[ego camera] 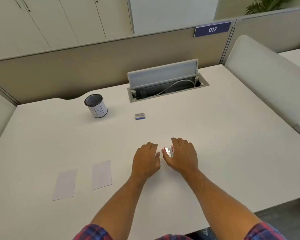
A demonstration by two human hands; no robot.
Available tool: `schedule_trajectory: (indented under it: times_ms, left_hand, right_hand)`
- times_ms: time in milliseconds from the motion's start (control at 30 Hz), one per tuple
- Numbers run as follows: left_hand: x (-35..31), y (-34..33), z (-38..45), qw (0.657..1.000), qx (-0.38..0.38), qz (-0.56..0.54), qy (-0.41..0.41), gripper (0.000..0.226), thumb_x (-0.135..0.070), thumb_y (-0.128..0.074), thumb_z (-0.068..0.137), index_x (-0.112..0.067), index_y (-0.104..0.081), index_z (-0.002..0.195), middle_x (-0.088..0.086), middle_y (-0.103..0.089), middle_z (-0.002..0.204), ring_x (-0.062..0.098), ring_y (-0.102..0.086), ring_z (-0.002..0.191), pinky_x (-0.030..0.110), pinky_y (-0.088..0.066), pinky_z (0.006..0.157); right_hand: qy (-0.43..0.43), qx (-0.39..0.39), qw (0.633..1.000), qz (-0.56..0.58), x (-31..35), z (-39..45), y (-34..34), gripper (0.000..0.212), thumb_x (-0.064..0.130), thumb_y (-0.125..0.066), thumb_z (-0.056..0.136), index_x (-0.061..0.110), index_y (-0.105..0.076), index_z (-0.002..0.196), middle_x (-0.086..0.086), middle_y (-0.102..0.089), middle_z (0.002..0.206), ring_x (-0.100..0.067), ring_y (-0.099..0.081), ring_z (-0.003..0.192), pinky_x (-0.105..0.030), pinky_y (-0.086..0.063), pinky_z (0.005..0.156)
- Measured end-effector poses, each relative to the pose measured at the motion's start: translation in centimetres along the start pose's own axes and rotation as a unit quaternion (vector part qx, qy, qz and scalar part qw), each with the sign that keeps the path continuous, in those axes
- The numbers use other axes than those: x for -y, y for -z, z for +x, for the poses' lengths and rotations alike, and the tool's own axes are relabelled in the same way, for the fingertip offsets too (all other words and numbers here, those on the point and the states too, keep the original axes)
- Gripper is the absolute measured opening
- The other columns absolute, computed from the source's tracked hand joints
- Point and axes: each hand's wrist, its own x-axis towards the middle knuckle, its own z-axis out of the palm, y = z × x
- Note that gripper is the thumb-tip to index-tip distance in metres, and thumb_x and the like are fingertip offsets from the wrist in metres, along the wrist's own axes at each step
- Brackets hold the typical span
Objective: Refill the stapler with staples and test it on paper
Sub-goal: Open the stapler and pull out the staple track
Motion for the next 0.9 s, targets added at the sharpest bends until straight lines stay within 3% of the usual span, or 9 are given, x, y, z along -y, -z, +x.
schedule_trajectory:
  times_ms: [100,200,333,467,533,600,700,767,900]
  left_hand:
    - [-0.6,-0.9,-0.2,1.0,0.026,0.007,-0.009,0.025,-0.024,-0.055,0.087,-0.014,-0.072,0.103,0.001,-0.07,0.099,0.025,-0.064,0.089,0.04,-0.054,0.074]
    - [-1.1,-1.6,-0.4,0.998,0.059,0.005,-0.009,0.022,-0.02,-0.049,0.086,-0.014,-0.07,0.092,0.0,-0.065,0.093,0.026,-0.059,0.087,0.04,-0.05,0.072]
    - [-1.6,-2.1,-0.5,0.995,0.094,-0.017,0.011,0.031,-0.017,-0.044,0.084,-0.014,-0.069,0.103,0.0,-0.061,0.101,0.025,-0.054,0.091,0.038,-0.047,0.077]
    - [-3.1,-1.5,-0.3,0.977,0.132,-0.142,0.084,0.031,-0.016,-0.039,0.09,-0.014,-0.064,0.108,-0.003,-0.06,0.11,0.018,-0.056,0.101,0.034,-0.047,0.084]
    - [-3.5,-1.3,-0.1,0.94,0.132,-0.268,0.162,0.029,-0.018,-0.041,0.099,-0.018,-0.063,0.117,-0.009,-0.063,0.115,0.009,-0.058,0.104,0.03,-0.048,0.092]
    - [-3.8,-0.7,0.2,0.874,0.148,-0.401,0.233,0.028,-0.025,-0.046,0.104,-0.02,-0.063,0.126,-0.009,-0.069,0.118,0.01,-0.065,0.106,0.033,-0.053,0.097]
    - [-4.3,0.2,0.2,0.766,0.161,-0.55,0.29,0.032,-0.033,-0.051,0.105,-0.01,-0.068,0.119,0.008,-0.075,0.109,0.026,-0.074,0.096,0.034,-0.059,0.083]
    - [-4.2,0.7,0.0,0.738,0.151,-0.584,0.302,0.033,-0.032,-0.058,0.102,-0.003,-0.069,0.113,0.017,-0.075,0.104,0.031,-0.075,0.091,0.032,-0.058,0.077]
    - [-3.7,0.9,-0.8,0.722,0.148,-0.599,0.313,0.03,-0.028,-0.068,0.096,-0.002,-0.07,0.11,0.017,-0.076,0.102,0.033,-0.075,0.093,0.036,-0.059,0.084]
  right_hand:
    - [-0.079,0.021,0.997,-0.006,0.1,-1.1,-0.1,0.044,0.054,-0.067,0.082,0.011,-0.064,0.086,-0.002,-0.062,0.075,-0.024,-0.059,0.064,-0.032,-0.044,0.059]
    - [-0.119,0.076,0.99,-0.006,0.1,-1.7,-0.3,0.044,0.055,-0.065,0.086,0.01,-0.064,0.087,-0.004,-0.063,0.081,-0.025,-0.061,0.07,-0.03,-0.039,0.059]
    - [-0.158,0.15,0.975,0.04,0.7,-1.0,-0.4,0.04,0.051,-0.048,0.099,0.013,-0.064,0.099,-0.002,-0.064,0.097,-0.023,-0.063,0.085,-0.031,-0.042,0.065]
    - [-0.21,0.174,0.952,0.137,0.9,-0.5,-0.2,0.037,0.051,-0.05,0.098,0.018,-0.061,0.086,0.002,-0.064,0.087,-0.02,-0.062,0.075,-0.029,-0.039,0.059]
    - [-0.258,0.138,0.932,0.216,1.0,-0.2,0.3,0.033,0.052,-0.059,0.094,0.021,-0.065,0.084,0.006,-0.066,0.08,-0.013,-0.062,0.069,-0.022,-0.039,0.056]
    - [-0.303,0.093,0.89,0.329,1.3,0.4,1.0,0.019,0.04,-0.073,0.089,0.021,-0.072,0.087,0.006,-0.07,0.075,-0.01,-0.066,0.066,-0.017,-0.049,0.056]
    - [-0.325,0.088,0.817,0.468,1.6,1.1,2.1,0.015,0.027,-0.08,0.084,0.018,-0.076,0.095,-0.002,-0.076,0.081,-0.016,-0.075,0.075,-0.023,-0.06,0.06]
    - [-0.313,0.104,0.806,0.492,1.7,1.2,2.5,0.02,0.03,-0.082,0.084,0.016,-0.077,0.097,-0.002,-0.076,0.083,-0.015,-0.074,0.077,-0.019,-0.057,0.058]
    - [-0.298,0.122,0.806,0.496,1.8,1.1,2.2,0.024,0.036,-0.084,0.08,0.016,-0.076,0.089,-0.003,-0.075,0.079,-0.014,-0.072,0.073,-0.024,-0.057,0.062]
